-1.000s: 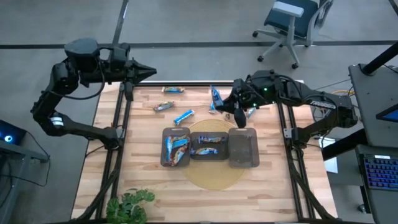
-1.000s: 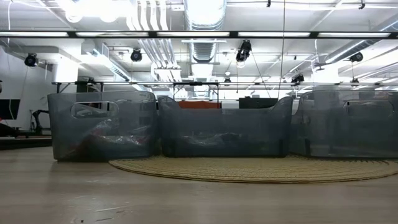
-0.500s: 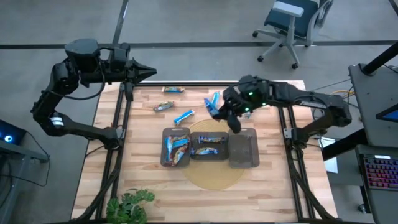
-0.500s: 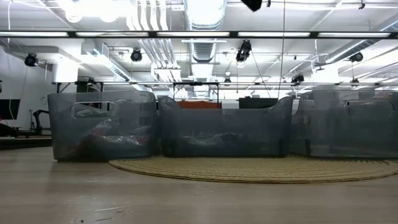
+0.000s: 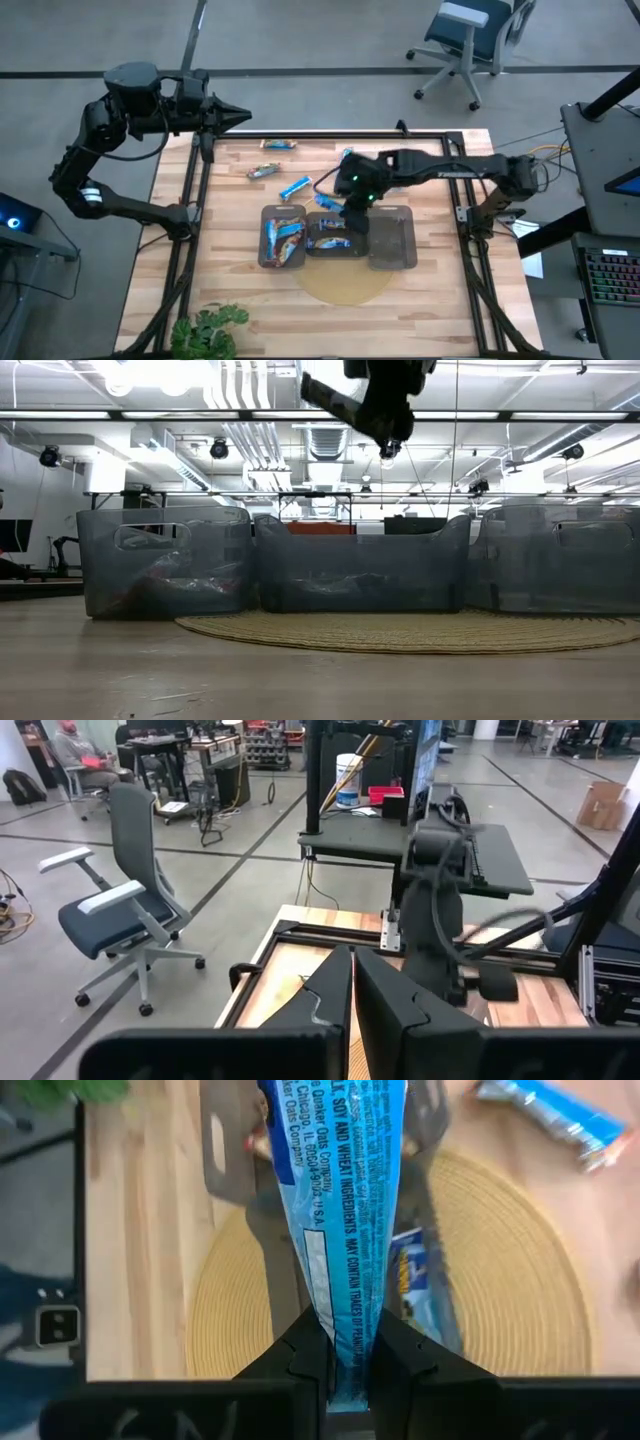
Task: Pick and place Granola Bars by type
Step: Put the blue granola bar into the center black bin
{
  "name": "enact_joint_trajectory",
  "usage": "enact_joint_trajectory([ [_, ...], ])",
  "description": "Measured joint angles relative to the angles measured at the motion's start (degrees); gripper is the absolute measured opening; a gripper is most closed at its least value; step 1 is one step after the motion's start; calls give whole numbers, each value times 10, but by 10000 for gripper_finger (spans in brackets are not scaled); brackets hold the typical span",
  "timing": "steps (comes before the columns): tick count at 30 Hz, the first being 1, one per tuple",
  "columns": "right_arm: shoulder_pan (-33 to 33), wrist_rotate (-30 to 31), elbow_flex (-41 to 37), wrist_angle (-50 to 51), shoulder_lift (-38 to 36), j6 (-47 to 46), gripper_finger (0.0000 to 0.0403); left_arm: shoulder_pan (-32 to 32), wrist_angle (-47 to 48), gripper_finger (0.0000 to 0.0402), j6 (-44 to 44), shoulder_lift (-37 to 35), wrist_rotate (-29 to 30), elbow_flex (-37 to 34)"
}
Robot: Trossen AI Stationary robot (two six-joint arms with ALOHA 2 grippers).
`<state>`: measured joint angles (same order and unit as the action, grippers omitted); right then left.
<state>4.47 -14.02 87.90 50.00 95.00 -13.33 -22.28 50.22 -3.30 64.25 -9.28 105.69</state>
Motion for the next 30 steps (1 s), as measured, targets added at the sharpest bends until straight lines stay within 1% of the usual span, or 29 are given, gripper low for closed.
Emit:
enact_joint_trajectory([
  [10, -38, 5, 0, 7, 78, 5, 36, 0, 2, 0, 0, 0, 0, 0],
  [30, -41, 6, -2, 56, 200, 15, 36, 0, 14, 0, 0, 0, 3, 0],
])
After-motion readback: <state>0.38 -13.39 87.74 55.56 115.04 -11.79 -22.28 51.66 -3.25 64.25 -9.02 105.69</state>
